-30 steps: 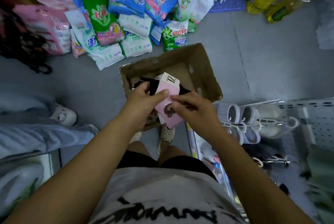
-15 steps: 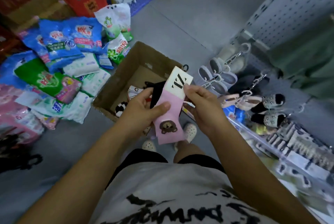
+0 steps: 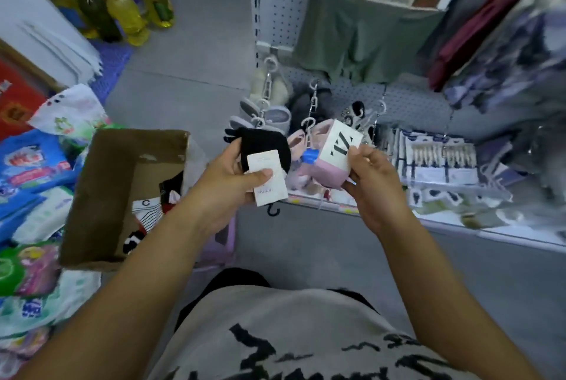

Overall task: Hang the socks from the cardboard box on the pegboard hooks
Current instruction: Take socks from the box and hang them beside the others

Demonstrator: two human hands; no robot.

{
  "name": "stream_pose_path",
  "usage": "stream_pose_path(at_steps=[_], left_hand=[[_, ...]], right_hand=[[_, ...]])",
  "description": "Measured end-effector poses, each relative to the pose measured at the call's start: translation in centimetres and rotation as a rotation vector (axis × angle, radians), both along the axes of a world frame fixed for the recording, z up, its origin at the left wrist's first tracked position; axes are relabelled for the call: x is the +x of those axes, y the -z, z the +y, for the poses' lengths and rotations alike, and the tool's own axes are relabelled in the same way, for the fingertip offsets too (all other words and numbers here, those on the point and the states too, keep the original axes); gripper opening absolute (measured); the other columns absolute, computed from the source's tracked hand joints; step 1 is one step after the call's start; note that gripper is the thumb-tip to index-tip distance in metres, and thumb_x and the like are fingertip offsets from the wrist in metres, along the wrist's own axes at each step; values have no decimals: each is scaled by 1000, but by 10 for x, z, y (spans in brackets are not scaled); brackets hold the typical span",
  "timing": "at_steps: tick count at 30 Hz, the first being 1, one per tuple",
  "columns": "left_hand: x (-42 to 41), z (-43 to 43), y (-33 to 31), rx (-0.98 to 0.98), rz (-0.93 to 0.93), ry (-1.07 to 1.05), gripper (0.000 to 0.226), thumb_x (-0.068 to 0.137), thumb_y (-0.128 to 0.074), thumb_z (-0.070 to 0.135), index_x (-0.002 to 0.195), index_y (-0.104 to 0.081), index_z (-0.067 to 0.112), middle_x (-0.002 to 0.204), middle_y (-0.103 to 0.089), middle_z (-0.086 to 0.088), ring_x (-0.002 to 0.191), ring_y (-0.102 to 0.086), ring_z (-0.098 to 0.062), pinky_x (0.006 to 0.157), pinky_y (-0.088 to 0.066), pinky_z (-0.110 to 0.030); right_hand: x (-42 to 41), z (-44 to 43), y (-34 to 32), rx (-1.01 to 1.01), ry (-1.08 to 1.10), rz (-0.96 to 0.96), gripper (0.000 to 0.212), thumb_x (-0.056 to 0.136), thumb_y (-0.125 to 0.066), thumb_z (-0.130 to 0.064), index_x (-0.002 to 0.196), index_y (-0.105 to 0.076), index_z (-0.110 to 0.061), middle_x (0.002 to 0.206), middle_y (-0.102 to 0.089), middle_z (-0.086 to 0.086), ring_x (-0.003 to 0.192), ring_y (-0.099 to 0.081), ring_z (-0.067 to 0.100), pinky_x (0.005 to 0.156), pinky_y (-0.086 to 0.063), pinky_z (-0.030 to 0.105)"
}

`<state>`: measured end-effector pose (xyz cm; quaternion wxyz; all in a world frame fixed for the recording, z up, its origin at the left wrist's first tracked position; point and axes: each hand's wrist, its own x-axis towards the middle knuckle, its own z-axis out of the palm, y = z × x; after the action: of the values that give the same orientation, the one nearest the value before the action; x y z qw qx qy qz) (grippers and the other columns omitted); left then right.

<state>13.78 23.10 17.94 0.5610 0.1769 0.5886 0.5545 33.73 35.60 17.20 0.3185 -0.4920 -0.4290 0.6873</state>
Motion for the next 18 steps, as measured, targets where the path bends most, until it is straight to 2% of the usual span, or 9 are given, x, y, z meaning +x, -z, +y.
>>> stream_pose_path(at_steps=[2, 5, 7, 11, 12, 14, 15, 18], left_hand=[[34, 22, -6, 22, 28, 80, 59, 91, -61, -13, 139, -52, 20, 124, -71, -12, 113, -69, -32, 85, -59, -51], [96, 55, -14, 61, 46, 198, 61, 88, -63, -16, 136, -52, 20, 120, -74, -9, 109, -71, -28, 76, -62, -44], [142, 78, -19, 81, 51, 274, 59, 88, -64, -15, 132, -55, 23, 116, -76, -5, 104, -73, -24, 72, -62, -39], [229, 125, -24, 106, 133, 332, 42, 90, -69, -4, 120, -56, 23, 111, -77, -10, 95, -75, -24, 68, -60, -38], [248, 134, -27, 109, 158, 322, 45, 90, -71, 0, 123, -51, 23, 105, -78, -8, 89, -76, -22, 67, -60, -37], [283, 149, -35, 117, 179, 324, 62, 89, -75, 8, 131, -38, 34, 94, -80, -3, 80, -76, -16, 61, -59, -30], [297, 156, -40, 130, 195, 350, 62, 89, -76, 11, 130, -41, 40, 94, -79, -6, 82, -77, -19, 63, -59, -28], [333, 177, -65, 157, 217, 411, 18, 92, -74, 23, 107, -71, 32, 104, -74, -22, 100, -74, -34, 78, -62, -33]], right_hand=[[41, 9, -4, 23, 46, -6, 16, 104, -53, -18, 88, -55, -17, 79, -73, -1, 75, -67, 20, 69, -51, 39], [110, 26, -12, 53, 114, -11, 11, 103, -54, -18, 93, -57, -17, 79, -74, -4, 71, -68, 12, 63, -57, 29], [162, 38, -16, 87, 146, -32, 6, 102, -57, -20, 98, -58, -16, 84, -74, -3, 75, -65, 12, 66, -56, 27], [258, 59, -26, 152, 161, -85, 19, 96, -65, -29, 106, -66, -13, 92, -74, -1, 86, -63, 15, 79, -51, 36], [278, 63, -30, 162, 183, -96, 19, 94, -68, -32, 104, -67, -16, 92, -74, -3, 86, -63, 15, 80, -49, 38], [310, 70, -39, 185, 251, -108, 20, 87, -71, -37, 98, -69, -20, 87, -73, -7, 84, -62, 14, 80, -46, 39], [324, 73, -45, 197, 278, -103, 22, 85, -72, -39, 96, -70, -20, 86, -72, -6, 84, -61, 15, 79, -45, 40], [359, 84, -60, 230, 332, -71, 33, 85, -72, -39, 105, -70, -13, 99, -74, 7, 91, -63, 25, 83, -46, 43]])
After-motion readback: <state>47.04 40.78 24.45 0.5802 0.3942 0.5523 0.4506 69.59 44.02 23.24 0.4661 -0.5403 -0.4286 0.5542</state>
